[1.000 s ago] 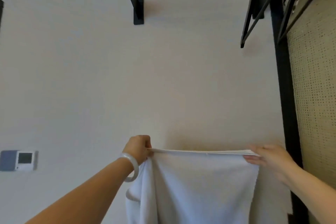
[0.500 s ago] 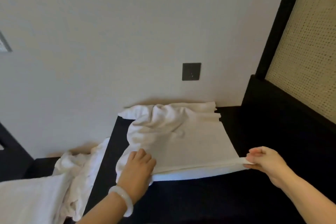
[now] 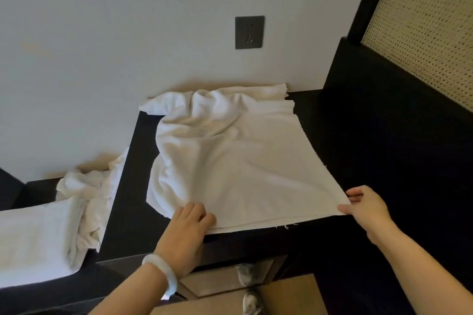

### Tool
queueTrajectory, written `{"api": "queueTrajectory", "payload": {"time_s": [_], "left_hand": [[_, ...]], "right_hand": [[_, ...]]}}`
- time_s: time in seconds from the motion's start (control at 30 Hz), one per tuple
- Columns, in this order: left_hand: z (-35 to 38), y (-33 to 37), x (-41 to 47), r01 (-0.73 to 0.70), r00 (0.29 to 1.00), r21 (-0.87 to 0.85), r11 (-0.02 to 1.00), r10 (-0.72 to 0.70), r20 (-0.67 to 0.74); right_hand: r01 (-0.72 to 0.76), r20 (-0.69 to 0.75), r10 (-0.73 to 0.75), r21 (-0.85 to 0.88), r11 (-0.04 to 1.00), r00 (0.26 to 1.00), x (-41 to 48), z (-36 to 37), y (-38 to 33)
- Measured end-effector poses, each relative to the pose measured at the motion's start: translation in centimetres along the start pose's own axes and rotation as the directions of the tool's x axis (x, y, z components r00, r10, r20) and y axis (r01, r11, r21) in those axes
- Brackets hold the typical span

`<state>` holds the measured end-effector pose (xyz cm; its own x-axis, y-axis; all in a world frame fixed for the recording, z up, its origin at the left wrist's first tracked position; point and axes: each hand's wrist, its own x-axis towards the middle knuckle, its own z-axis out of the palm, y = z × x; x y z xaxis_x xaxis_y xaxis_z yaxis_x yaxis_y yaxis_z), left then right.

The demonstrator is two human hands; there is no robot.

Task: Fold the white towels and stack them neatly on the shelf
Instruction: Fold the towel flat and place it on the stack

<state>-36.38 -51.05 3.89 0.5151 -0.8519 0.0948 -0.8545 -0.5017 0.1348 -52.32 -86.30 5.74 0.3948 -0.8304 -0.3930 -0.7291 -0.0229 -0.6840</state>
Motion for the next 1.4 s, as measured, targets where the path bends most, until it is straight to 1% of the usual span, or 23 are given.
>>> {"api": "queueTrajectory", "payload": {"time_s": [0.03, 0.07, 0.1, 0.13, 0.17, 0.2, 0.27, 0.3, 0.33, 0.37, 0.47, 0.57, 0.67, 0.77, 0.83, 0.9, 0.93, 1.03, 1.1, 1.17, 1.27, 1.3, 1.4], "left_hand": [[0.1, 0.3, 0.1, 0.0, 1.0, -0.027, 1.0, -0.001, -0.02], [0.3, 0.6, 0.3, 0.001, 0.999, -0.046, 0.999, -0.002, -0.038], [0.4, 0.9, 0.6, 0.006, 0.998, -0.067, 0.998, -0.009, -0.054], [0.4, 1.2, 1.0, 0.025, 0.998, -0.107, 0.994, -0.031, -0.046], [0.6, 1.6, 1.7, 0.024, 0.999, -0.14, 0.99, -0.028, -0.027], [0.8, 1.9, 2.4, 0.024, 1.0, -0.161, 0.987, -0.026, -0.011], [1.2, 2.4, 3.5, 0.017, 1.0, -0.172, 0.985, -0.014, 0.022], [1.3, 2.5, 3.9, 0.01, 1.0, -0.186, 0.982, -0.006, 0.02], [1.4, 2.6, 4.0, -0.007, 1.0, -0.193, 0.981, 0.006, -0.004], [1.5, 2.4, 4.0, -0.025, 0.999, -0.181, 0.983, 0.019, -0.034], [1.8, 2.0, 3.5, -0.05, 0.995, -0.136, 0.989, 0.037, -0.092], [1.2, 2.2, 3.4, -0.033, 0.987, -0.19, 0.981, 0.003, -0.16], [0.1, 2.7, 3.2, -0.066, 0.974, -0.213, 0.975, 0.016, -0.224], [0.0, 2.8, 2.2, -0.133, 0.975, -0.181, 0.974, 0.096, -0.2], [1.0, 2.4, 1.4, -0.168, 0.979, -0.127, 0.978, 0.151, -0.136], [2.0, 2.2, 1.1, -0.148, 0.987, -0.133, 0.98, 0.137, -0.089], [2.2, 2.1, 1.0, -0.13, 0.989, -0.143, 0.981, 0.118, -0.088], [1.5, 2.3, 1.5, -0.037, 0.994, -0.16, 0.986, 0.02, -0.103], [1.1, 2.5, 2.1, 0.03, 0.994, -0.127, 0.991, -0.043, -0.097], [1.1, 2.6, 2.7, 0.093, 0.994, -0.038, 0.995, -0.095, -0.051], [1.5, 2.2, 3.3, 0.185, 0.976, 0.118, 0.976, -0.197, 0.096], [1.5, 1.9, 3.4, 0.222, 0.961, 0.148, 0.964, -0.242, 0.135], [1.2, 1.3, 3.4, 0.326, 0.922, 0.181, 0.928, -0.355, 0.157]], "right_hand": [[0.011, -0.002, -0.011, -0.034, 0.999, 1.0, -0.3, 0.0, 0.1], [0.032, -0.027, -0.035, -0.131, 0.991, 0.999, -0.4, 0.1, 0.0], [0.067, -0.078, -0.095, -0.306, 0.95, 0.992, -0.8, 0.3, -0.3], [0.129, -0.119, -0.211, -0.483, 0.866, 0.97, -1.2, 0.5, -0.7], [0.236, -0.111, -0.363, -0.58, 0.779, 0.925, -1.7, 0.8, -1.2], [0.393, -0.029, -0.494, -0.566, 0.725, 0.869, -2.1, 1.3, -1.6], [0.678, 0.288, -0.615, -0.366, 0.637, 0.734, -3.1, 2.6, -2.1], [0.754, 0.436, -0.619, -0.288, 0.591, 0.653, -3.5, 3.4, -2.1], [0.804, 0.529, -0.62, -0.247, 0.541, 0.579, -3.7, 4.1, -1.8], [0.832, 0.563, -0.628, -0.232, 0.504, 0.538, -3.5, 4.7, -1.3], [0.85, 0.502, -0.69, -0.238, 0.47, 0.522, -3.0, 5.3, 0.0], [0.865, 0.404, -0.766, -0.276, 0.419, 0.5, -3.3, 5.4, 0.3], [0.881, 0.276, -0.839, -0.212, 0.424, 0.47, -4.1, 4.6, 0.1], [0.9, 0.313, -0.847, -0.22, 0.376, 0.43, -4.6, 4.0, 0.8], [0.896, 0.406, -0.802, -0.271, 0.351, 0.437, -4.8, 4.4, 1.8], [0.899, 0.456, -0.779, -0.29, 0.327, 0.431, -4.7, 4.9, 2.5], [0.892, 0.457, -0.769, -0.286, 0.349, 0.447, -4.8, 4.9, 2.2], [0.845, 0.363, -0.763, -0.237, 0.479, 0.534, -5.1, 4.8, 0.3], [0.833, 0.258, -0.797, -0.264, 0.486, 0.547, -4.3, 5.9, -1.5], [0.788, 0.308, -0.732, -0.347, 0.509, 0.608, -3.1, 7.5, -3.1], [0.723, 0.429, -0.602, -0.552, 0.416, 0.674, -0.8, 9.2, -3.1], [0.696, 0.42, -0.581, -0.591, 0.409, 0.697, -0.2, 8.9, -2.7], [0.615, 0.357, -0.529, -0.637, 0.465, 0.77, 1.0, 6.6, -1.4]]}}
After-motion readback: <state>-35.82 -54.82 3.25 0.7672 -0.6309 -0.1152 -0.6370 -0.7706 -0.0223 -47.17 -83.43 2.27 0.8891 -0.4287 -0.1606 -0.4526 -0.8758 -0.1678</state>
